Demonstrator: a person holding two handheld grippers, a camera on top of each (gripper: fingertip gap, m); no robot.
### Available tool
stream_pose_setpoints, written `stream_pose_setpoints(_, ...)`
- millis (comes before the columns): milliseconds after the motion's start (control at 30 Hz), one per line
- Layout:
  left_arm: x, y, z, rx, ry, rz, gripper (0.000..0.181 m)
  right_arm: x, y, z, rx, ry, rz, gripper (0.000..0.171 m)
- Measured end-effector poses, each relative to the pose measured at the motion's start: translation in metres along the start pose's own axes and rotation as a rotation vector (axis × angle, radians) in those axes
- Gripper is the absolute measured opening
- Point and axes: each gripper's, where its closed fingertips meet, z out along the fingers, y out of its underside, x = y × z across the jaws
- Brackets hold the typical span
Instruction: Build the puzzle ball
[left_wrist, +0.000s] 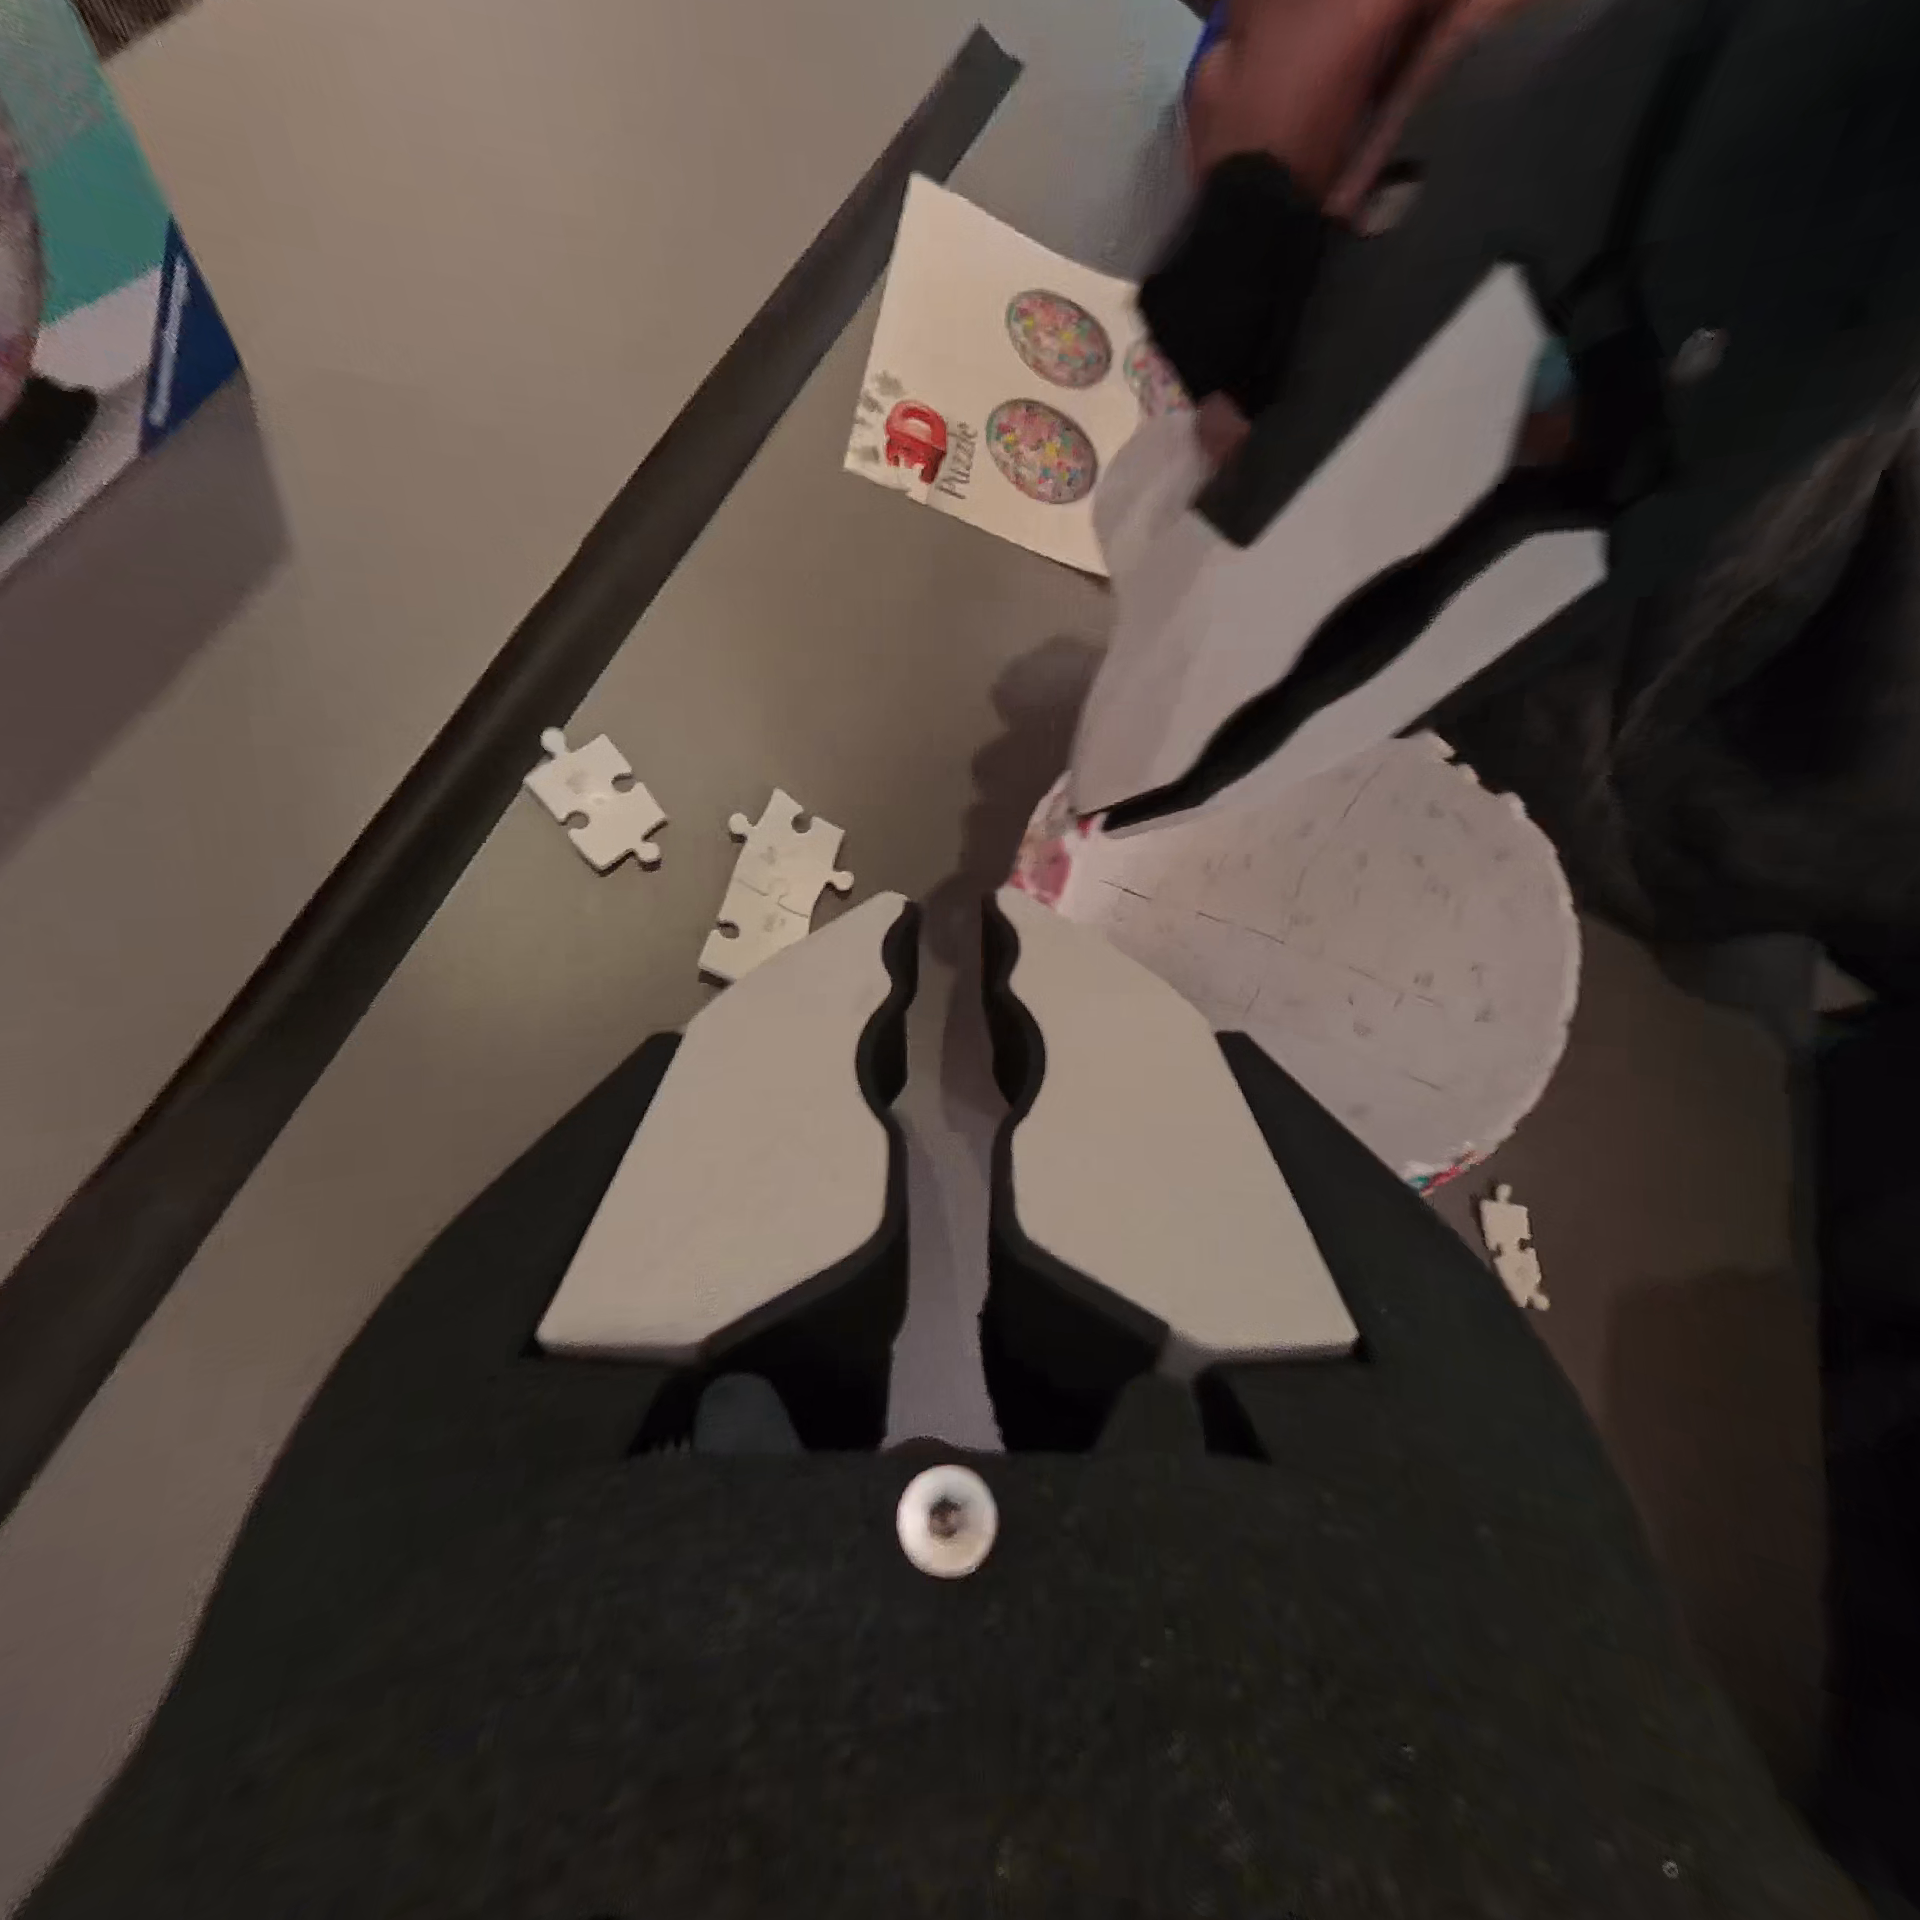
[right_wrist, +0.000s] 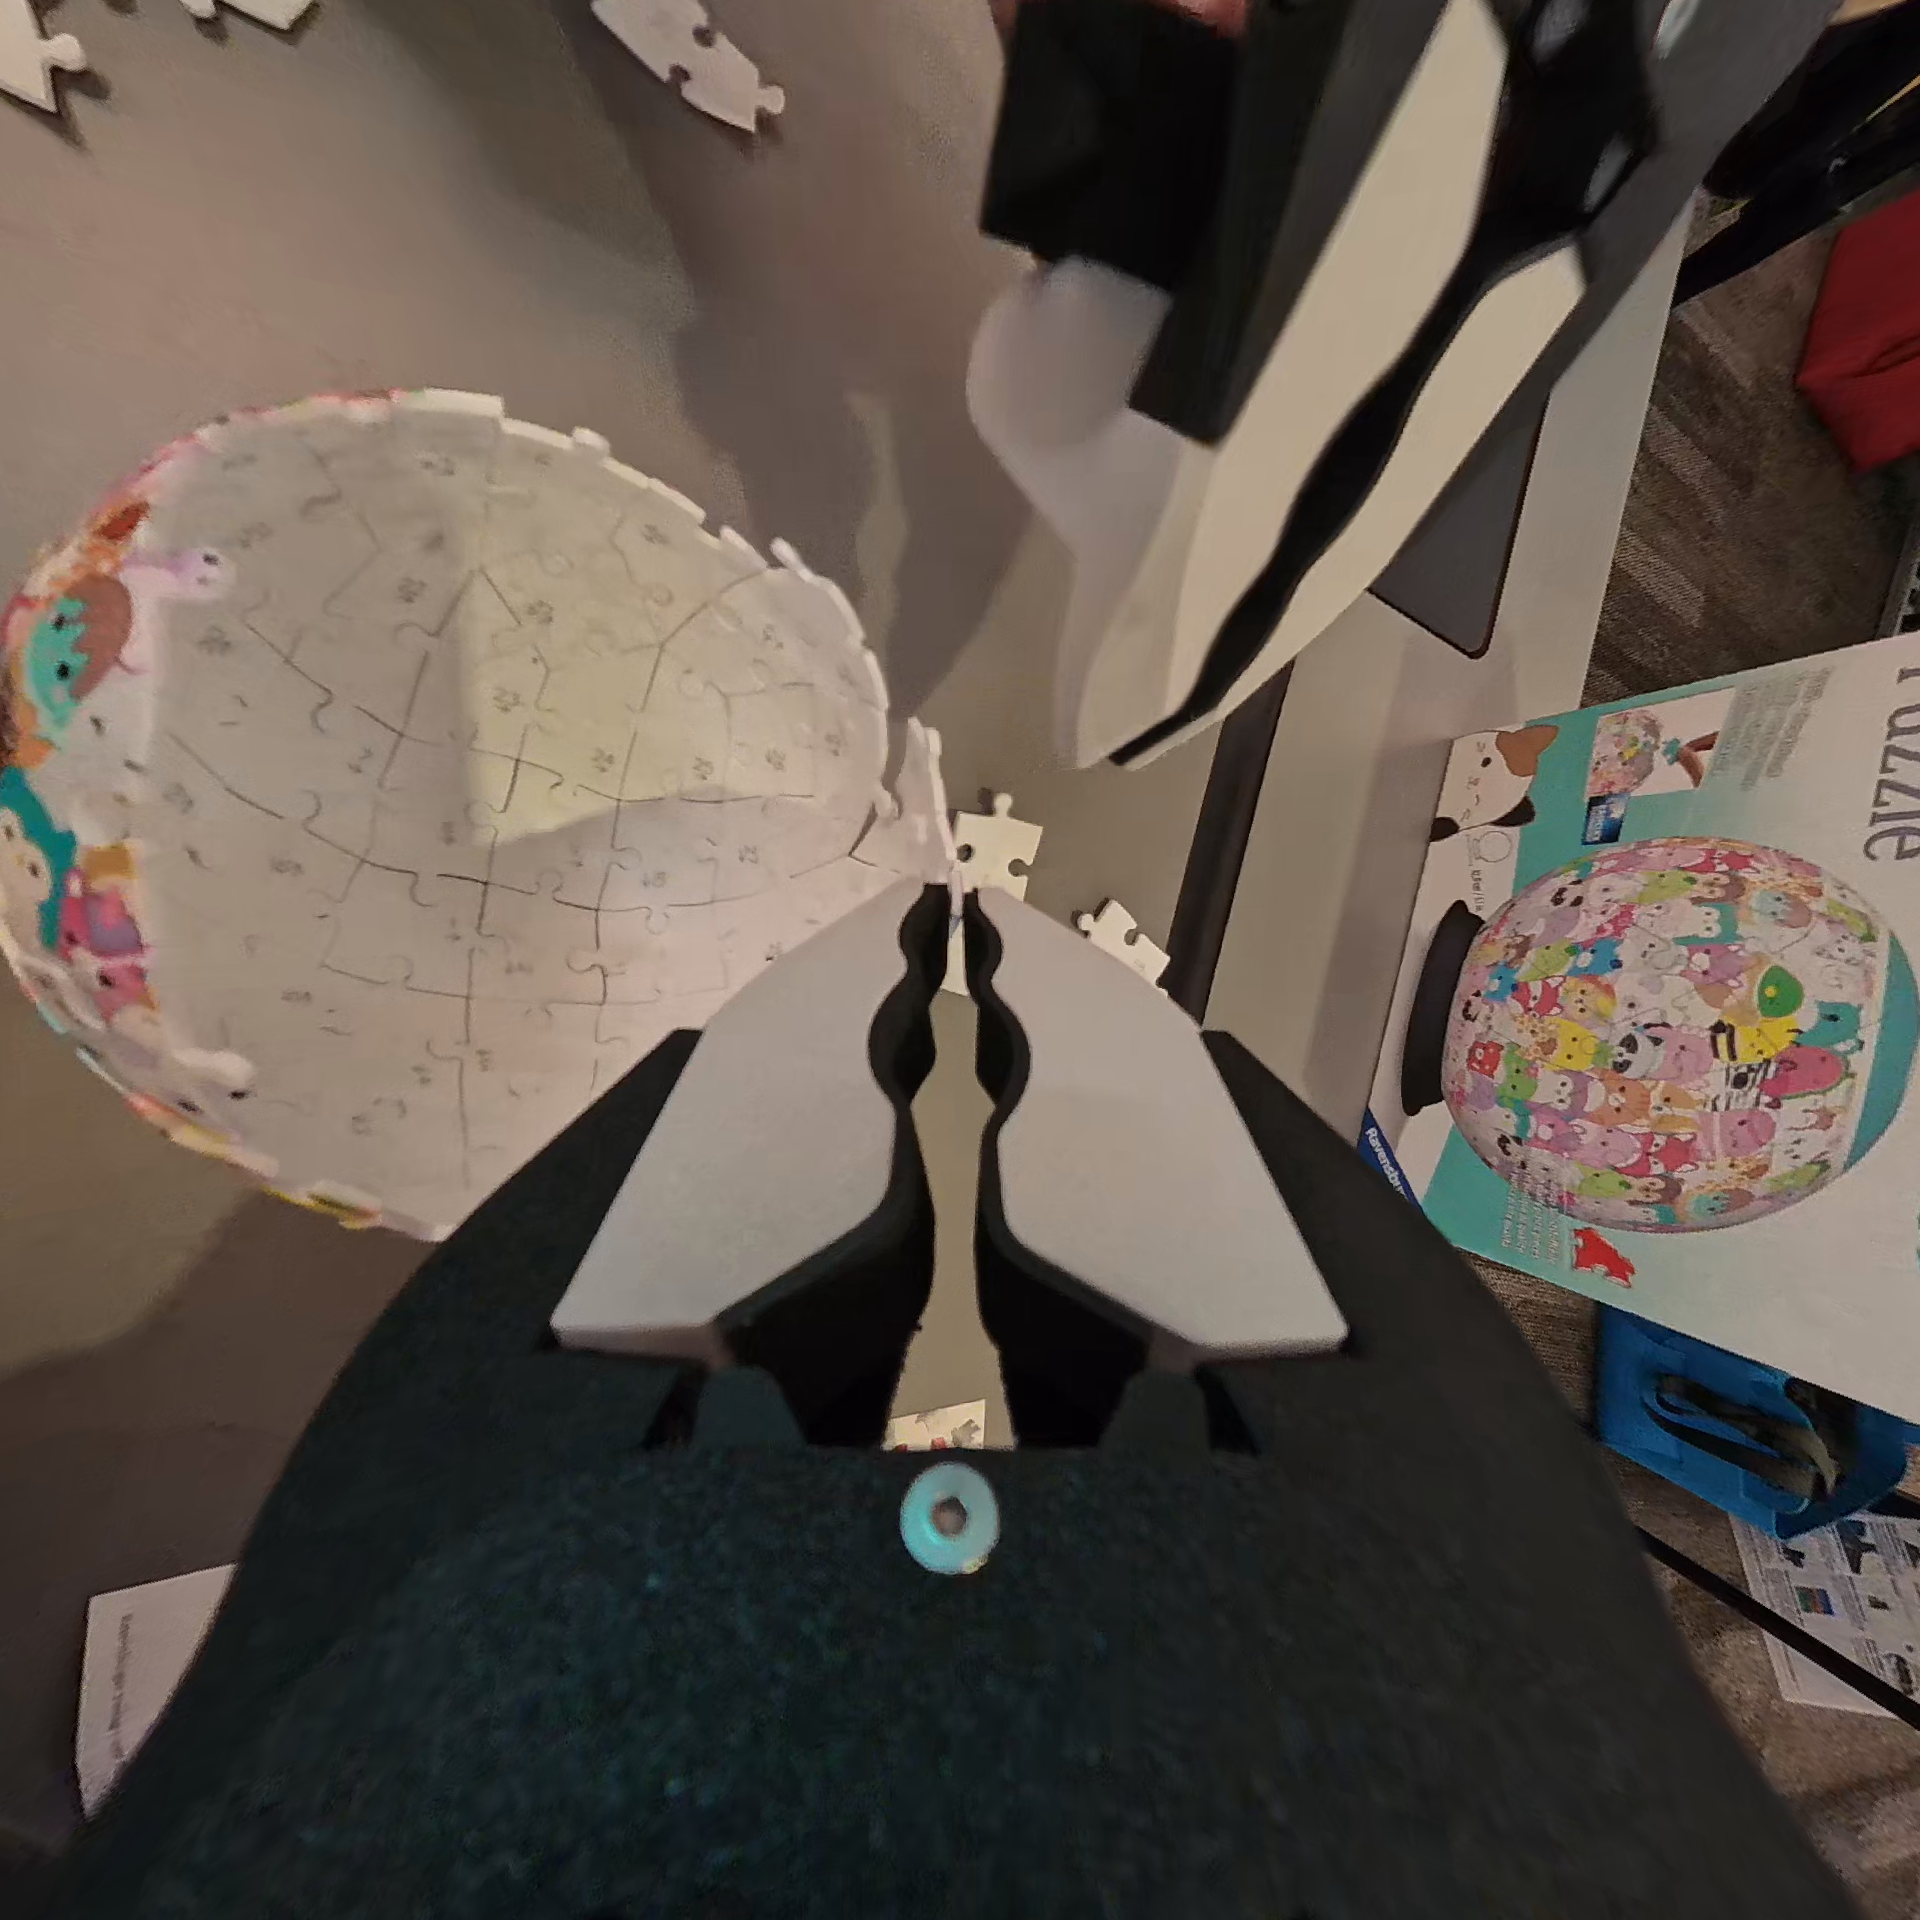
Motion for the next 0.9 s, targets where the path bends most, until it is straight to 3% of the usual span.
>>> stream_pose_setpoints(100, -0.013, 0.012, 0.016, -0.01, 0.05, -0.039, 0.004, 0.0, 0.0, 0.001, 0.002, 0.005, 0.001, 0.002)
stream_pose_setpoints(300, 0.006, 0.026, 0.038, -0.055, 0.189, 0.026, 0.0, 0.001, 0.001, 0.001, -0.003, 0.006, 0.002, 0.002)
stream_pose_setpoints(900, 0.01, 0.035, 0.046, -0.073, 0.329, 0.014, 0.0, 0.0, 0.001, 0.002, 0.017, 0.002, -0.01, 0.003)
